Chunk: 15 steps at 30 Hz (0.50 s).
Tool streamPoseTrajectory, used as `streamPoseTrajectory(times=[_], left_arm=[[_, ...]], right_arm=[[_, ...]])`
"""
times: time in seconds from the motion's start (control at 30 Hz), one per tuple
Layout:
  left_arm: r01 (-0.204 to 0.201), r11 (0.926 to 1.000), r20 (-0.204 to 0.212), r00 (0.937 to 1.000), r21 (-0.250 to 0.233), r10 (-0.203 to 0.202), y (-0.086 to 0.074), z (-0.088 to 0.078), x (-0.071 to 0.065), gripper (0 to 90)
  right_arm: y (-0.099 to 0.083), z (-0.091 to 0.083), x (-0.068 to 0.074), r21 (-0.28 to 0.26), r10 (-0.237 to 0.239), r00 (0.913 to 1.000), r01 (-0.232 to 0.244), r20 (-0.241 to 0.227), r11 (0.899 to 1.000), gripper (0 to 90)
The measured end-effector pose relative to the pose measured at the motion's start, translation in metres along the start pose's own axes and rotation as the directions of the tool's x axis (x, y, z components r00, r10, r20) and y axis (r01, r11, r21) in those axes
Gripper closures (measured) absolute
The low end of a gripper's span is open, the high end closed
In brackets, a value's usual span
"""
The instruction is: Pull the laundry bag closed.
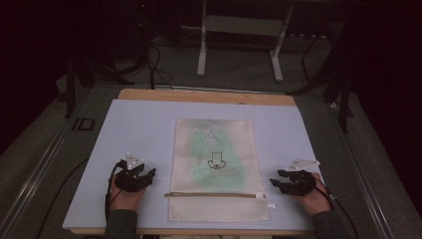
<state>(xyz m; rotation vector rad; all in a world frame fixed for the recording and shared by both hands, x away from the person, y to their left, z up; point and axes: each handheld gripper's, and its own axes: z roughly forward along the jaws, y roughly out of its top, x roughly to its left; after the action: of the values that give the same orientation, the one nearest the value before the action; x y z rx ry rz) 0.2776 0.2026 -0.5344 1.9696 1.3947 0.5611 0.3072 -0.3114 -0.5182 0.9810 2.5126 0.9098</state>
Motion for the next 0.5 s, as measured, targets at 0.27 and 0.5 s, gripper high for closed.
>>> streamPoseTrajectory(times=[0.27,0.5], left_arm=[[-0.01,0.9999,0.022,0.9997,-0.007,0.01,0.0005,-0.0015,0.0002,51.6],[-0.023,0.9997,0.041,0.9989,-0.011,0.024,0.0013,-0.0022,-0.0017,51.8]], right_arm=[[0.0021,0.0006,0.0032,0.026,-0.013,0.9998,0.014,-0.013,1.0,49.2],[0.0045,-0.0021,0.0067,0.034,-0.018,0.9994,0.019,-0.028,0.999,47.9]])
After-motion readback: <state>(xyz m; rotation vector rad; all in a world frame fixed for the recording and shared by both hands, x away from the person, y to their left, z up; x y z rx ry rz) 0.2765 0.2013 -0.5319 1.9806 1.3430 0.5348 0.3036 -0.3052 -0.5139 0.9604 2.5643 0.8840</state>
